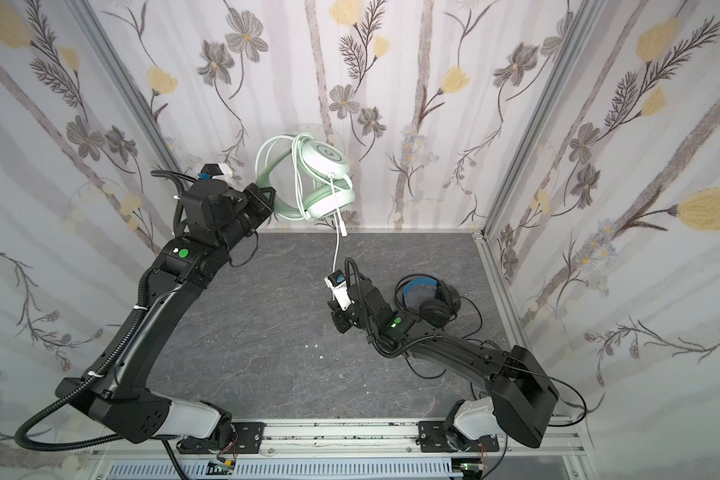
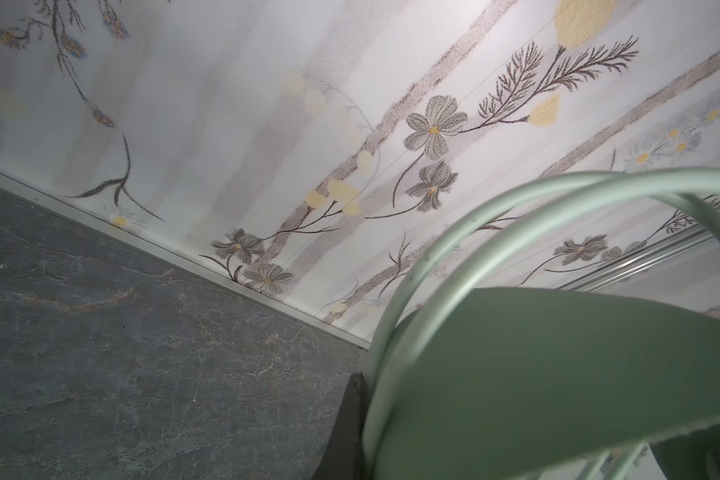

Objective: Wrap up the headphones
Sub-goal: 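Grasp the cable below the headset with the right gripper and pull down, then swing the held cable up around the headset with the right gripper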

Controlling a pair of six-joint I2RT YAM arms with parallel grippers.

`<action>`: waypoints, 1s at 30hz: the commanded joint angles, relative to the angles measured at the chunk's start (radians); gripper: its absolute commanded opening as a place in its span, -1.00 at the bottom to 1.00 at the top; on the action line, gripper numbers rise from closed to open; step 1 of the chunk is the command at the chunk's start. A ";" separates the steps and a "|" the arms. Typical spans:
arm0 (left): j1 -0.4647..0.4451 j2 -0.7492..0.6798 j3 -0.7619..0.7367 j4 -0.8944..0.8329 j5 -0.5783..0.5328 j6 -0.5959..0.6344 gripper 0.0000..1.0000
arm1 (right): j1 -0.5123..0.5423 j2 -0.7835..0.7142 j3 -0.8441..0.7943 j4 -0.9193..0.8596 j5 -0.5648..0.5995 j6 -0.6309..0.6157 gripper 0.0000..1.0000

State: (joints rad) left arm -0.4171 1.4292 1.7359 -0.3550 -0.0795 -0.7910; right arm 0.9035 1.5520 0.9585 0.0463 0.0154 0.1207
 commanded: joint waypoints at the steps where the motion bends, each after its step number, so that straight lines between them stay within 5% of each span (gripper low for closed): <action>1: 0.002 0.012 -0.008 0.094 -0.046 -0.041 -1.00 | 0.030 0.013 0.032 -0.023 0.006 -0.033 -1.00; 30: 0.032 0.123 0.055 -0.017 -0.161 0.156 -1.00 | 0.191 0.031 0.293 -0.173 -0.056 -0.182 -1.00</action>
State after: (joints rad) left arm -0.3851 1.5578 1.7981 -0.4160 -0.1989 -0.6682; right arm 1.0935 1.5837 1.2194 -0.1089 -0.0311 -0.0357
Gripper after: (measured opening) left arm 0.061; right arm 0.089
